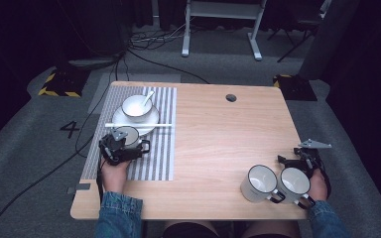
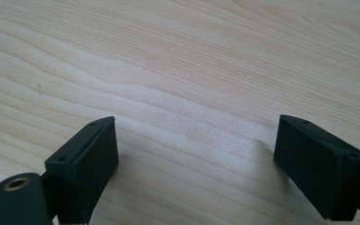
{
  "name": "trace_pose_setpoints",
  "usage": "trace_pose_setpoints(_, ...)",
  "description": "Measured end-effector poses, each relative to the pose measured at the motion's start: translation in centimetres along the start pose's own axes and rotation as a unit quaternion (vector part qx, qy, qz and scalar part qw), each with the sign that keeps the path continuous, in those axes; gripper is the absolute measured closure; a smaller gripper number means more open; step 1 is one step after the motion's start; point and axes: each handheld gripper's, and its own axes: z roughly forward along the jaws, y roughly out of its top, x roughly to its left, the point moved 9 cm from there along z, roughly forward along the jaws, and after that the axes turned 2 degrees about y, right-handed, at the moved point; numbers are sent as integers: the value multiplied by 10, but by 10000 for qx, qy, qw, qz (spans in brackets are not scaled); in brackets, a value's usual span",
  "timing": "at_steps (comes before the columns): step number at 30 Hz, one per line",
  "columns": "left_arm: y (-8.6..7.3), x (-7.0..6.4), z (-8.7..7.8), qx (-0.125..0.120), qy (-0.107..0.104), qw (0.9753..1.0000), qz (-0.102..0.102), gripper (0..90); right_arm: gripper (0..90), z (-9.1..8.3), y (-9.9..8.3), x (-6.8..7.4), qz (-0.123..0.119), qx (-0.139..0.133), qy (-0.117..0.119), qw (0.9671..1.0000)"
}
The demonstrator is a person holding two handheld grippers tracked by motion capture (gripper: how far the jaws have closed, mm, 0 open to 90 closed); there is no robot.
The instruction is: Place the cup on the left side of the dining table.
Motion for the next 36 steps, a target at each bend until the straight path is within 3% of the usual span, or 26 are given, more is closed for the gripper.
trace_pose_setpoints(9, -5, -1, -4, 191, 100, 9996, 175, 28, 139, 0, 0, 0, 2, -4, -3, 10000)
trace_pose_setpoints(18, -7, 1, -6, 311, -19, 9995, -46, 25, 139, 0, 0, 0, -1, -3, 0, 10000)
trace_pose_setpoints(24, -4, -2, -9, 209, -55, 9997, -123, 0, 139, 0, 0, 0, -3, 0, -1, 10000)
trace_pose_setpoints(32, -7, -3, -28, 381, 94, 9990, -206, 0, 139, 0, 0, 0, -1, -3, 2, 10000)
trace_pose_setpoints(36, -4, -5, -45, 131, 95, 9995, -287, 0, 139, 0, 0, 0, -2, -2, 1, 10000)
